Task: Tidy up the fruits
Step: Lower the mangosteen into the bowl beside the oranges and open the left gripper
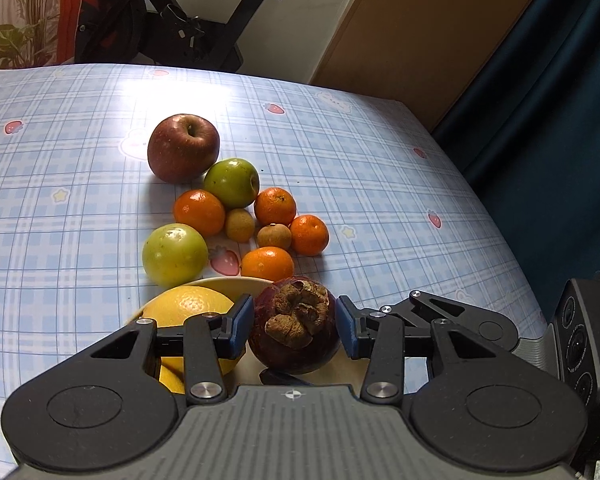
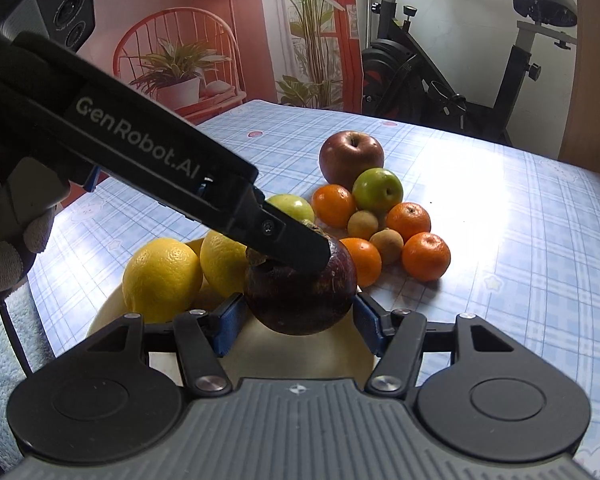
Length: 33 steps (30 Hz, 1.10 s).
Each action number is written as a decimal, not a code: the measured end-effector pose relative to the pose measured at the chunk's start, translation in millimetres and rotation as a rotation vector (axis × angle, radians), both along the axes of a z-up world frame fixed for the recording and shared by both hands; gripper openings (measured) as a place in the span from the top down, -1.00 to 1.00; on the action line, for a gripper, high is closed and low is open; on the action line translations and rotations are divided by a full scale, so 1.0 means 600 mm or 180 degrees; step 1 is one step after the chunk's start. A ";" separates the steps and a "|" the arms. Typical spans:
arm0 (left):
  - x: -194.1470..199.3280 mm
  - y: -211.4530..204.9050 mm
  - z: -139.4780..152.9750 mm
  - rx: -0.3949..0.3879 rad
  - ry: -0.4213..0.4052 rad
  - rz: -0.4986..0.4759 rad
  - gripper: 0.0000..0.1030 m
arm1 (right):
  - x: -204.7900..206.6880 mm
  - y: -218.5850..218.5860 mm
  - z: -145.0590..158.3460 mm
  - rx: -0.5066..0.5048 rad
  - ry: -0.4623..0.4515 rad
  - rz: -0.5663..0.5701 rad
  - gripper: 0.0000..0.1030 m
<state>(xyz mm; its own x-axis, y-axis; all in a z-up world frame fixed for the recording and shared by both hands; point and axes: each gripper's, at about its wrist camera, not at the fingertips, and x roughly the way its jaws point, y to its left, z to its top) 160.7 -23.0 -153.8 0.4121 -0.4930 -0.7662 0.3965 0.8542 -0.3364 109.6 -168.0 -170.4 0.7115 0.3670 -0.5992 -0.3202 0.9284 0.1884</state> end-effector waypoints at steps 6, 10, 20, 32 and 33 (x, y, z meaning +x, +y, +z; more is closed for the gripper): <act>-0.003 -0.004 -0.006 0.0050 -0.0021 -0.0064 0.10 | -0.004 0.003 -0.014 -0.0020 0.0005 -0.0027 -0.20; 0.001 -0.002 -0.007 0.0007 0.0004 -0.0019 0.10 | -0.007 0.010 -0.017 -0.0104 -0.0047 -0.0020 -0.20; -0.003 0.003 -0.004 -0.0054 -0.0033 0.0085 0.11 | -0.014 0.030 -0.023 -0.0358 -0.0136 0.0006 -0.20; -0.008 0.016 0.016 -0.0078 -0.0130 0.0221 0.11 | -0.023 0.028 -0.013 -0.0423 -0.0169 -0.0021 -0.21; -0.009 0.017 0.018 -0.0078 -0.0144 0.0230 0.11 | -0.024 0.028 -0.013 -0.0426 -0.0171 -0.0023 -0.21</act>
